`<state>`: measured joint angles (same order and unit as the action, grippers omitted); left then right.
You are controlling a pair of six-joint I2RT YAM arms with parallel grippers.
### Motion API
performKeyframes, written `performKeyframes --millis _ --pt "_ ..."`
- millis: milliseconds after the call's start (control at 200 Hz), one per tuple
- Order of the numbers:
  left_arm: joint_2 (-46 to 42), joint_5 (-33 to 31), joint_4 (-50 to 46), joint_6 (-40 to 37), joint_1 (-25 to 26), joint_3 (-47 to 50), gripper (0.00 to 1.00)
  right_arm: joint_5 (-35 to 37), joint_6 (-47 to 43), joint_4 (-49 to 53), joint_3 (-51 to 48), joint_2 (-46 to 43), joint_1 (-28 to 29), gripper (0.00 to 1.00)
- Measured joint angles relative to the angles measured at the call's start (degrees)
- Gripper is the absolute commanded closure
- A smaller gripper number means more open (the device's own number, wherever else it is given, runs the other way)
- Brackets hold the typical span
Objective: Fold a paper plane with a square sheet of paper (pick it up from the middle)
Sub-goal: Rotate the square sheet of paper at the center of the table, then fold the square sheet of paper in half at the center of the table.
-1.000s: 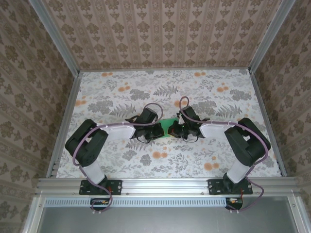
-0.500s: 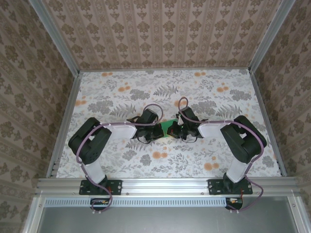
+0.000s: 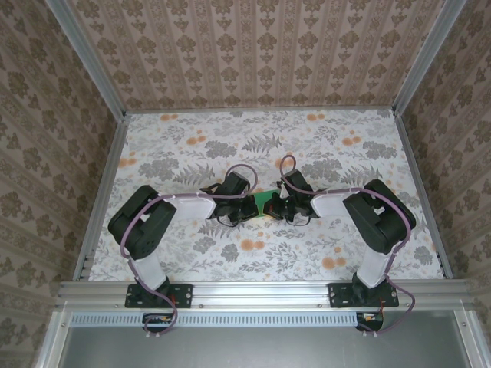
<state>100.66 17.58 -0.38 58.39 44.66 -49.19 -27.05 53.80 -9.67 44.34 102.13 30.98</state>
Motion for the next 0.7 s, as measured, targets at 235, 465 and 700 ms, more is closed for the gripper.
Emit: performKeyframes --millis 235,465,700 --pt "0.0 -0.9 -0.2 1.9 0.2 0.0 1.00 0.1 -0.7 -3.0 -1.8 -0.2 -0.2 1.00" --pt "-0.6 -1.3 2.0 3.7 0.3 1.9 1.00 0.2 -2.4 -9.2 -6.0 -1.3 -1.1 1.00" --pt "-1.0 -1.3 3.9 4.4 0.3 3.1 1.00 0.2 -2.7 -9.7 -10.5 -5.1 -6.3 1.00"
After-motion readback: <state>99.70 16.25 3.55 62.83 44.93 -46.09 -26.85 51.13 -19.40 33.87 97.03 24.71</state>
